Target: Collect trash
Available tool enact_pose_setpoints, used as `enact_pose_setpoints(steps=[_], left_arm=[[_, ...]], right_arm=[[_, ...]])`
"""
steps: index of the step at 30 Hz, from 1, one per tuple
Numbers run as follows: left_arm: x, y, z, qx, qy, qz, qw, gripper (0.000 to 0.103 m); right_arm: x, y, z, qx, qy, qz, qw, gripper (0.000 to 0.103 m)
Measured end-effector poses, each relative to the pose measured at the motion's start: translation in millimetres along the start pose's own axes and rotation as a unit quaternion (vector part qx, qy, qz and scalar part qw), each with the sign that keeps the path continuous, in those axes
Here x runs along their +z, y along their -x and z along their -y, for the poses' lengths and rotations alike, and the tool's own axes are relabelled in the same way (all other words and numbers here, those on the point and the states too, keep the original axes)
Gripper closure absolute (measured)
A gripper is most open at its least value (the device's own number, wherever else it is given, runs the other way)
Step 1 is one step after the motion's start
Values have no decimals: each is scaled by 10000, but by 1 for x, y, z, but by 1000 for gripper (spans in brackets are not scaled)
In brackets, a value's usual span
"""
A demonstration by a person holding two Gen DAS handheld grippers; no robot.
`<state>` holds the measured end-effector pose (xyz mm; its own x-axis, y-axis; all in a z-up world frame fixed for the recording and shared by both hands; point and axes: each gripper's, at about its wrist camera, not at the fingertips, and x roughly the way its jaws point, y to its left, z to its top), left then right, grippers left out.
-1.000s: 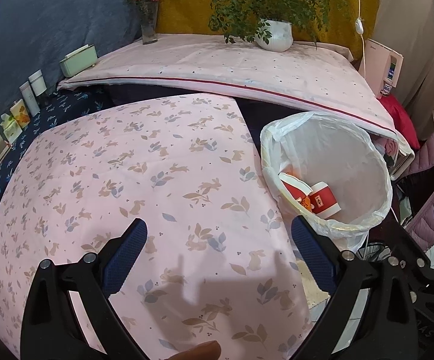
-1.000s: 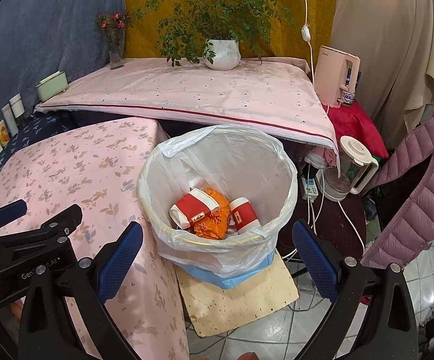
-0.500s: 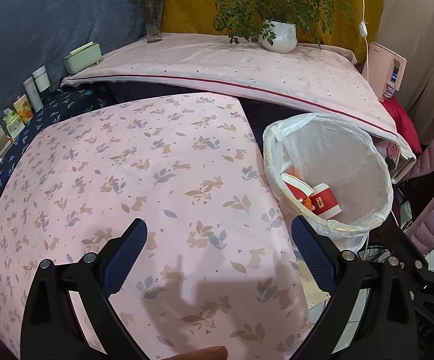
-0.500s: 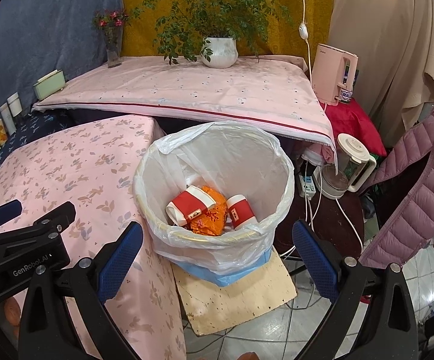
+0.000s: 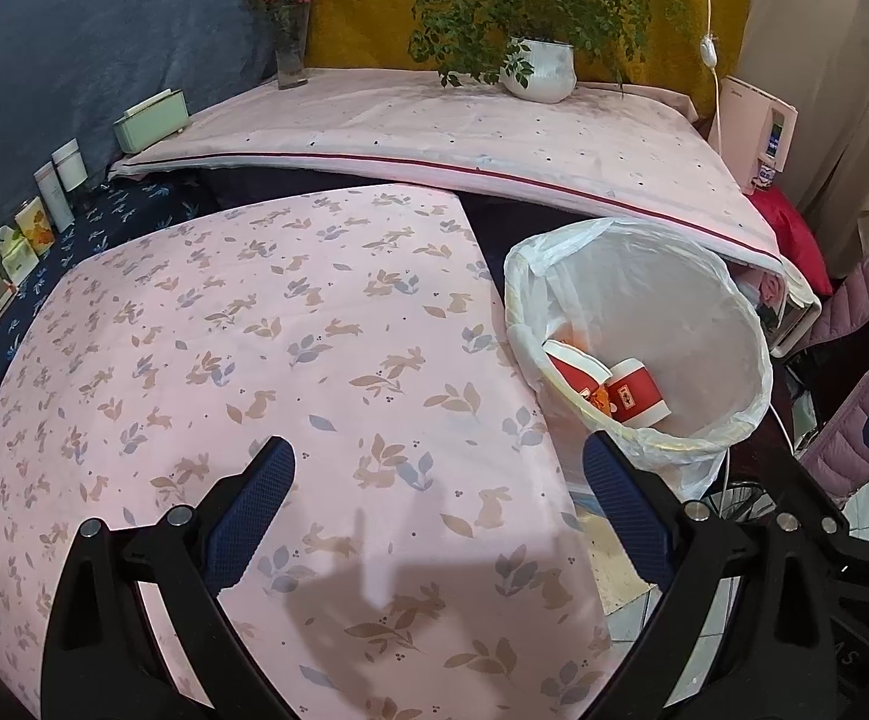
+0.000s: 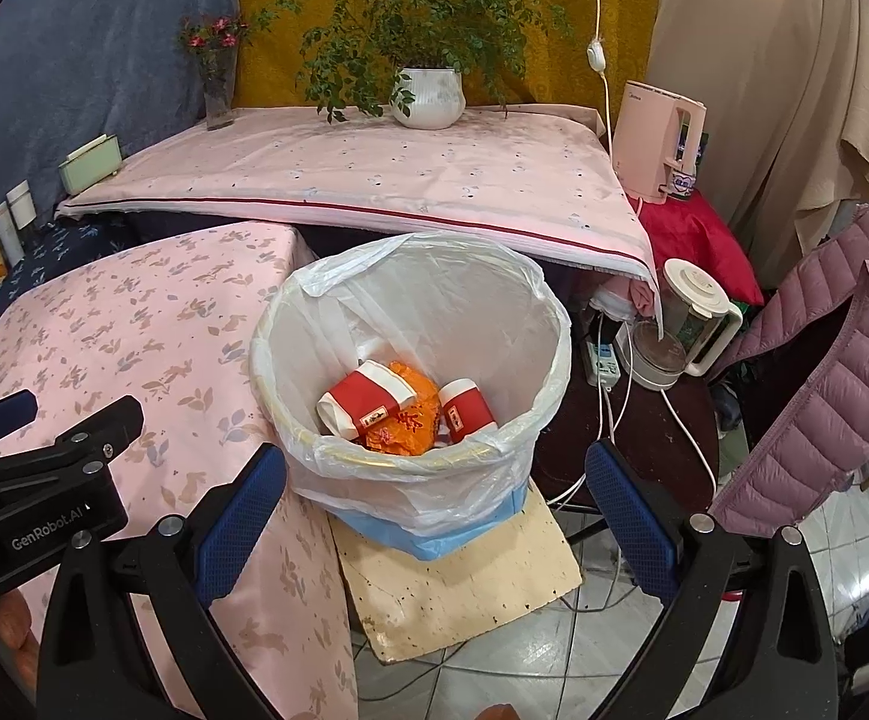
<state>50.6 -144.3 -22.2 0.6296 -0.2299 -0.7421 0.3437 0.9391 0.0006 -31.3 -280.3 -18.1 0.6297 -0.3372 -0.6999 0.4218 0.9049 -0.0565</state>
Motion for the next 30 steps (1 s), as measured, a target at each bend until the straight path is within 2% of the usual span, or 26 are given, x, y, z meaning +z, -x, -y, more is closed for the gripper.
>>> enact_pose_setpoints(steps=[30], left_arm=[[-1, -1, 3, 13, -18, -23, 10000, 11]], right_arm=[[-4, -3, 5, -27, -44, -53, 10000, 7]])
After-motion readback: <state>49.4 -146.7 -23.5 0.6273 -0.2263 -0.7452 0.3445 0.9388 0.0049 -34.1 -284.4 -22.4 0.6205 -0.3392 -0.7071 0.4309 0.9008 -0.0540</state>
